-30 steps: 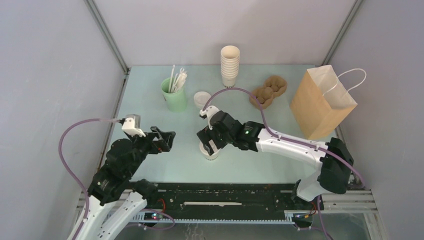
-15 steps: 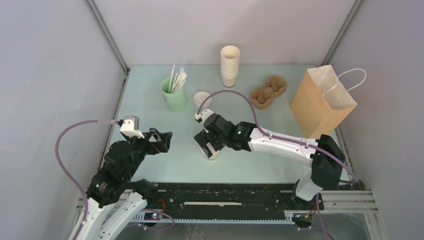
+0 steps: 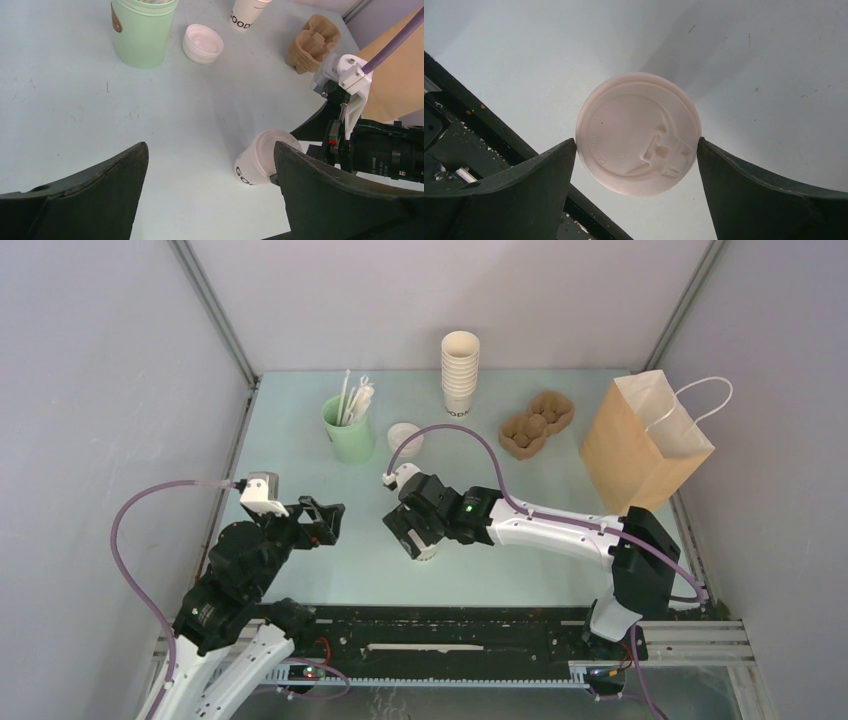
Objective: Pack the takeout coffee
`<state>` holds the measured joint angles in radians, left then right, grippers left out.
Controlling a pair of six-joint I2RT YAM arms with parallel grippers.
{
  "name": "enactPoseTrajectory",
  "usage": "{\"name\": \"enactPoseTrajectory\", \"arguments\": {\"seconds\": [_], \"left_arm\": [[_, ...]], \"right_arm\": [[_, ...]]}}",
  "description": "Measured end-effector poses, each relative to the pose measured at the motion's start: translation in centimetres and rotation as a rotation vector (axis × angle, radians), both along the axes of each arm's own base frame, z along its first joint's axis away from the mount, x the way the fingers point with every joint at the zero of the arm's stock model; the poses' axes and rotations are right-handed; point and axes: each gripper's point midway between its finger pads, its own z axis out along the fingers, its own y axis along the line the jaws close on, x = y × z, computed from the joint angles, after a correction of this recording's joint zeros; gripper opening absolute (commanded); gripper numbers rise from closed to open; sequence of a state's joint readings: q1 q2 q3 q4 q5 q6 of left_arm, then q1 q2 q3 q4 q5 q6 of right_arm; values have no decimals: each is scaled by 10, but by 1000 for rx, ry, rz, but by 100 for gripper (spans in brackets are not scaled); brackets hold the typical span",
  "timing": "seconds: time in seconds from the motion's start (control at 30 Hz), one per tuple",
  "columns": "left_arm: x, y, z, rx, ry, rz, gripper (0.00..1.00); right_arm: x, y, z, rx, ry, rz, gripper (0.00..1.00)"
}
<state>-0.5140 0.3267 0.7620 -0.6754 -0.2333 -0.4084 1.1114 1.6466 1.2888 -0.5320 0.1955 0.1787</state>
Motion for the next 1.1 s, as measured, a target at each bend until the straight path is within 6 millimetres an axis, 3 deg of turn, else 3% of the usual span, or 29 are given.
{"name": "enactPoseTrajectory", "arguments": {"seconds": [0.27, 0.53, 0.8, 1.1], "left_arm": [[0, 0, 0, 0, -1, 1, 100], [-7, 11, 12, -27, -62, 36, 100], [-16, 25, 25, -61, -134, 82, 100], [-18, 31, 29, -72, -158, 104, 100]], "right_arm": [[3, 1, 1, -2, -9, -11, 87], [13, 23, 8, 40, -33, -10, 80], [42, 76, 15, 111, -74, 6, 79], [87, 161, 41, 241, -135, 36, 79]]}}
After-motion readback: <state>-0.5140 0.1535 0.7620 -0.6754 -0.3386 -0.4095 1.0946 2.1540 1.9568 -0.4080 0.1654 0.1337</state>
